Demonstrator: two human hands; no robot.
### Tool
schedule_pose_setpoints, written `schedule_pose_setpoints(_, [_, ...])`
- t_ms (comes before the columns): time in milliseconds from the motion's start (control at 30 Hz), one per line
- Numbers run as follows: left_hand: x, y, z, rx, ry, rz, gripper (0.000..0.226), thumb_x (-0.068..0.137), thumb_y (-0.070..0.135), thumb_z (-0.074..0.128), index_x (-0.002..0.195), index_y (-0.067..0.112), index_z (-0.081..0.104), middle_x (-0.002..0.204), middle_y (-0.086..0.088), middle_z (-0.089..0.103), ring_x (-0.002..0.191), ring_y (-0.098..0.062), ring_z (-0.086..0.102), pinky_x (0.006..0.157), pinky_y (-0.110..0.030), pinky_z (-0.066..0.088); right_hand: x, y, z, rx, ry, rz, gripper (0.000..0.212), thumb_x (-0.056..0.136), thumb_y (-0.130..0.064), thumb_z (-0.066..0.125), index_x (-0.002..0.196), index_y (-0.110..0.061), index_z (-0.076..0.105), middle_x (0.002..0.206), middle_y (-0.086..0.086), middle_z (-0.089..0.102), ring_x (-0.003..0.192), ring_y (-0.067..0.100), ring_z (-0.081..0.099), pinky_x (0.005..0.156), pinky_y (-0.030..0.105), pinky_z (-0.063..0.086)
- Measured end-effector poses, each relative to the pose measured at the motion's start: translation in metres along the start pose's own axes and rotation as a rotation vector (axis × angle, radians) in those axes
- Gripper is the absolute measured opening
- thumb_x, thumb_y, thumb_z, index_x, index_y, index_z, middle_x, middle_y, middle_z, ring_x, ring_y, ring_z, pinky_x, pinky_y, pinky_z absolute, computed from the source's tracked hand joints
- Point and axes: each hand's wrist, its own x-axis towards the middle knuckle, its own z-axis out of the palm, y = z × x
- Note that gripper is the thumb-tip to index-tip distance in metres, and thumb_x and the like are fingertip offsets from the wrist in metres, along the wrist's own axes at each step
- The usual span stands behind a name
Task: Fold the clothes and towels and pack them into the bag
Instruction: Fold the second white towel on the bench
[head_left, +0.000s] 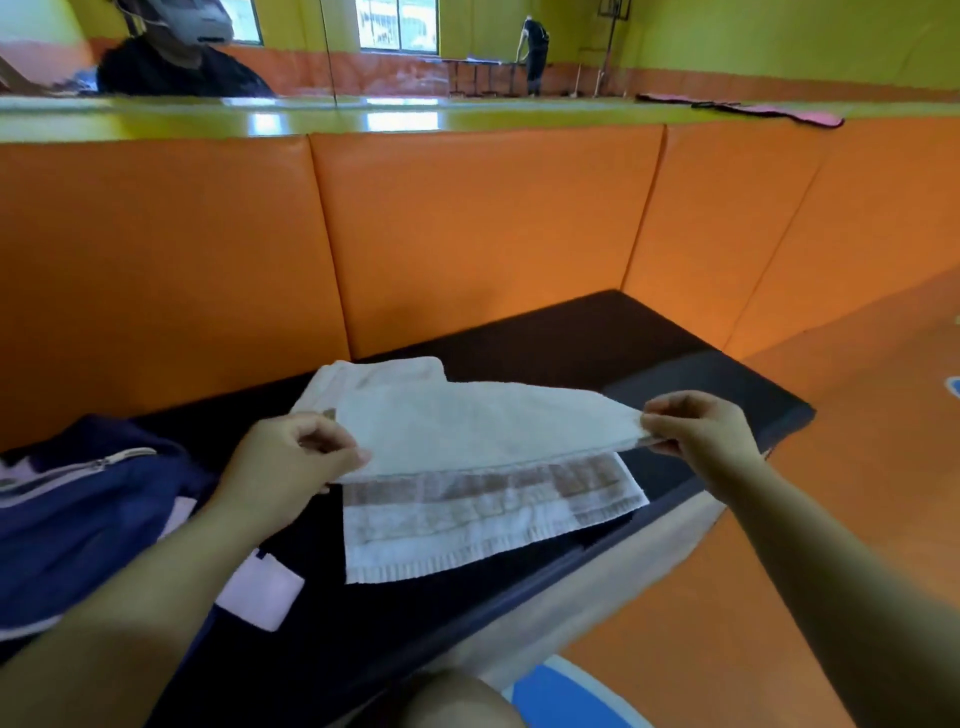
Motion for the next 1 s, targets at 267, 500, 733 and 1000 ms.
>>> schedule_pose_setpoints(267, [-0.022,-0.041,0.017,0.31,-0.237,0.024,0.022,0.065,0.008,0.082,0.067,0.023,0.065,0.073,0.003,0.067,0.058,0.0,0.058,0.052,-0.008,0.042,-0.016,0.032,0.003,-0.428,-0.078,-0.024,0.015,0.083,-0.002,0.067,0.08,-0.016,0.063,0.084,0.007,0.065,0.072,0.022,0.064,0.065,0.028,0.054])
schedule_pose_setpoints(500, [-0.026,-0.044,0.028,0.708,-0.365,0.221,0.015,0.077,0.048,0.067,0.082,0.039,0.055,0.09,0.016,0.047,0.091,-0.007,0.047,0.08,-0.025,0.044,-0.021,0.052,0.01,-0.825,-0.169,-0.171,0.016,0.089,-0.013,0.063,0.104,-0.015,0.068,0.103,0.001,0.059,0.089,0.017,0.056,0.074,0.02,0.045])
schedule_pose_setpoints(733, [-0.015,-0.043,0.038,0.738,-0.341,0.311,0.038,0.091,0.04,0.054,0.126,0.025,0.056,0.135,0.007,0.043,0.125,-0.016,0.031,0.103,-0.025,0.029,-0.05,0.04,0.037,-0.967,-0.302,-0.554,0.031,0.092,-0.035,0.055,0.122,-0.028,0.057,0.129,-0.005,0.054,0.117,0.017,0.048,0.098,0.035,0.043])
schedule_pose_setpoints(1000, [-0.026,-0.036,0.044,0.634,-0.653,0.214,0.025,0.093,0.04,0.051,0.112,0.035,0.066,0.117,0.017,0.063,0.107,-0.003,0.057,0.096,-0.026,0.045,-0.043,0.048,0.032,-1.274,-0.522,-0.293,0.045,0.098,-0.052,0.018,0.143,-0.049,0.018,0.158,-0.016,0.007,0.146,0.021,0.005,0.109,0.067,0.01])
